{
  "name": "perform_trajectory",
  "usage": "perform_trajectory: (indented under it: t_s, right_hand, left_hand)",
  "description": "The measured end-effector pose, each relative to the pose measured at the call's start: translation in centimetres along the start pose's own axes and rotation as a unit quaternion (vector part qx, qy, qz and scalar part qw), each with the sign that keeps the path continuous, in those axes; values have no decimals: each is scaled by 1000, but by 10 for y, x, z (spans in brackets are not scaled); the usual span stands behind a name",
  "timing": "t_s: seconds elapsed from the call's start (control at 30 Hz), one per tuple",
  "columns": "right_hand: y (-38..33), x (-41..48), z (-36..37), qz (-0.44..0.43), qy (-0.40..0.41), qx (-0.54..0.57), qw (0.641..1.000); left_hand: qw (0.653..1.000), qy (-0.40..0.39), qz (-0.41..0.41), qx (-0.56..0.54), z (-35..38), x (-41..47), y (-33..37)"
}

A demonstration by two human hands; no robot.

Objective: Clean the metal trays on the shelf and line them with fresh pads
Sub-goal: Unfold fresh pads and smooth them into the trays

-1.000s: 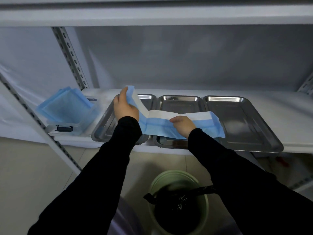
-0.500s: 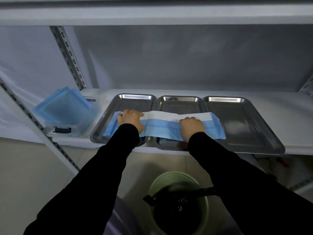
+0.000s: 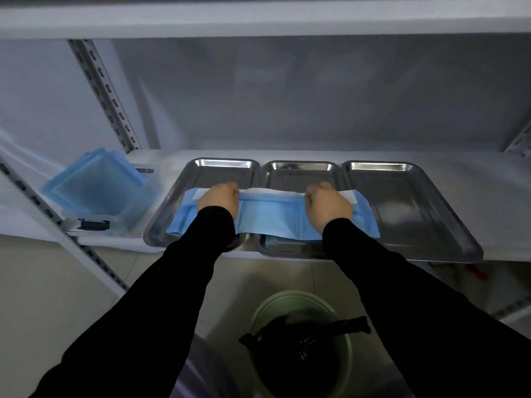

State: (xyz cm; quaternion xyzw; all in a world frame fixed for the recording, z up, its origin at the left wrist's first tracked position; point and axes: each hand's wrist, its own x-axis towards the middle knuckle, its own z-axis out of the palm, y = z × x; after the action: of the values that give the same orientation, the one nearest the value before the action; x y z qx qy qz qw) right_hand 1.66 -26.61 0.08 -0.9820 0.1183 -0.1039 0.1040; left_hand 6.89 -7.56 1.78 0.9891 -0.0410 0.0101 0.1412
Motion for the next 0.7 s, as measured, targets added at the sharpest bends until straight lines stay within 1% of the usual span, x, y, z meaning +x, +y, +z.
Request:
perform_trajectory:
  t_s: [0.1,0.2,0.33,0.43,0.53,0.63,0.7]
  right_hand:
    - [0,3,-5,10,43,35,998]
    - [-3,4,-7,6,93,34,995]
    - [-3,6,-9,18,93,76,993]
    - [-1,5,-12,-2,111,59,992]
    - [-3,1,-18,1,76,32,997]
    - [-3,0,-20,12,47,44,998]
    - [-3,0,-19,-9,12,54,998]
  left_hand:
    - [999,23,0,-37,-1,2,7]
    - [997,33,-6,-73,-3,2,13]
    - [991,50,17,-120,-7,0,16]
    - [989,56,29,-132,-11,-5,18]
    - [993,49,9,-106,-15,-7,18]
    - [995,23,4,-95,-17,-6,16]
    - [995,19,-5,-97,-20,-9,16]
